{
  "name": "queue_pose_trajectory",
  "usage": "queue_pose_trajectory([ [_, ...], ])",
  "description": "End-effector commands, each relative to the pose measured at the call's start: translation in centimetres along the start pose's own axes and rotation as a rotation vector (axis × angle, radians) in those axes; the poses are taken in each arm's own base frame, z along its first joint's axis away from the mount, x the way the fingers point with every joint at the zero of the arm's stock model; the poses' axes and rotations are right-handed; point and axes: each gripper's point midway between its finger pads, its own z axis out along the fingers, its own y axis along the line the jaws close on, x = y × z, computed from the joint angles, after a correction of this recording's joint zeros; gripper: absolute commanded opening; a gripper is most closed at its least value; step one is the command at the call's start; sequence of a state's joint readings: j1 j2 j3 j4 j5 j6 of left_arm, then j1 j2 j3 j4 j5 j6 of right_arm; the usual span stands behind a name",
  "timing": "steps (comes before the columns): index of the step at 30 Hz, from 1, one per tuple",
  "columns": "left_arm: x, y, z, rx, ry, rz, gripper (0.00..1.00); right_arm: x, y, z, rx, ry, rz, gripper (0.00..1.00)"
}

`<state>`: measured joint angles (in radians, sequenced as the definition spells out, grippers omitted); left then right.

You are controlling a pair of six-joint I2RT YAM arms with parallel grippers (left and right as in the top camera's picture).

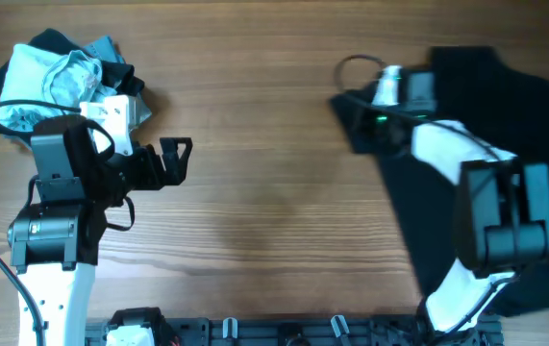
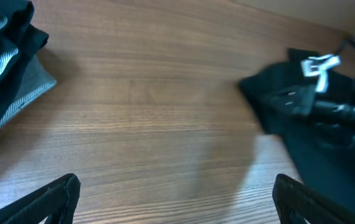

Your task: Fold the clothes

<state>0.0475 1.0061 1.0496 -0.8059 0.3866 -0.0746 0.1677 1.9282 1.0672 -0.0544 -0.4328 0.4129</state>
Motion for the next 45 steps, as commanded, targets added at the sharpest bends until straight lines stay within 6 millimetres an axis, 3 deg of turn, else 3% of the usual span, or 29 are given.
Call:
queue_pose_trajectory([
  [1, -1.8, -0.4, -0.7, -0.004, -0.063, 0.015, 1.00, 7.5, 13.0, 2.4, -0.306, 0.197, -0.127, 0.06],
  [2, -2.0, -0.4, -0.7, -0.003, -0.075, 0.020, 1.00, 9.4, 15.4, 2.7, -0.341, 0.223, -0.181, 0.20],
  [3, -2.2, -0.5, -0.7, -0.002, -0.082, 0.023, 1.00, 11.5, 17.9, 2.8, -0.383, 0.249, -0.240, 0.44],
  [4, -2.4, -0.5, -0.7, -0.001, -0.088, 0.025, 1.00, 12.5, 19.2, 2.7, -0.404, 0.261, -0.275, 0.59],
  [5, -2.5, -0.4, -0.7, -0.005, -0.094, 0.027, 1.00, 13.8, 21.0, 2.0, -0.438, 0.268, -0.337, 0.67],
  [8, -3.0, 0.0, -0.8, -0.032, -0.112, 0.031, 1.00, 12.7, 22.7, -0.1, -0.458, 0.210, -0.388, 0.84],
  [10, -3.5, 0.0, -0.7, -0.030, -0.132, 0.038, 0.98, 9.2, 22.2, -2.3, -0.401, 0.107, -0.374, 0.86],
  [12, -3.8, -0.2, -0.3, -0.018, -0.134, 0.044, 0.85, 5.8, 20.5, -4.5, -0.326, 0.018, -0.341, 0.84],
  [15, -3.5, -0.6, 1.4, 0.001, -0.096, 0.053, 0.70, 1.4, 16.4, -8.2, -0.171, -0.100, -0.262, 0.84],
  [19, -1.5, -2.2, 6.8, 0.054, 0.042, 0.118, 0.56, -2.7, 8.7, -14.5, 0.045, -0.212, -0.106, 0.83],
  [21, 0.3, -3.3, 11.0, 0.091, 0.128, 0.195, 0.47, -3.2, 5.0, -17.2, 0.119, -0.224, -0.017, 0.83],
  [22, 1.8, -4.0, 14.1, 0.116, 0.181, 0.231, 0.34, -2.8, 2.5, -18.8, 0.174, -0.214, 0.053, 0.83],
  [25, 3.8, -4.8, 18.2, 0.142, 0.233, 0.260, 0.15, -1.7, -0.6, -20.2, 0.240, -0.178, 0.138, 0.84],
  [26, 4.5, -5.1, 19.7, 0.153, 0.245, 0.270, 0.04, -1.1, -1.7, -20.6, 0.266, -0.156, 0.172, 0.86],
  [30, 7.3, -5.1, 23.6, 0.166, 0.300, 0.288, 0.04, 0.4, -3.9, -21.4, 0.318, -0.104, 0.205, 0.88],
  [33, 10.3, -3.4, 25.9, 0.132, 0.383, 0.269, 0.04, 0.9, -5.2, -22.1, 0.358, -0.093, 0.242, 0.89],
  [36, 12.3, -1.3, 26.7, 0.060, 0.448, 0.246, 0.04, 1.1, -5.7, -22.3, 0.370, -0.089, 0.261, 0.93],
  [38, 13.2, 1.7, 26.7, -0.093, 0.482, 0.186, 0.04, 1.2, -6.1, -22.4, 0.381, -0.087, 0.268, 0.94],
  [42, 13.8, 8.1, 24.5, -0.419, 0.515, 0.035, 0.04, 1.4, -6.8, -22.4, 0.420, -0.084, 0.274, 0.96],
  [43, 14.0, 10.9, 22.9, -0.560, 0.518, -0.052, 0.04, 1.7, -7.3, -22.4, 0.443, -0.083, 0.289, 0.97],
  [45, 14.3, 14.3, 20.7, -0.705, 0.528, -0.177, 0.04, 2.2, -8.5, -22.3, 0.496, -0.078, 0.331, 0.98],
])
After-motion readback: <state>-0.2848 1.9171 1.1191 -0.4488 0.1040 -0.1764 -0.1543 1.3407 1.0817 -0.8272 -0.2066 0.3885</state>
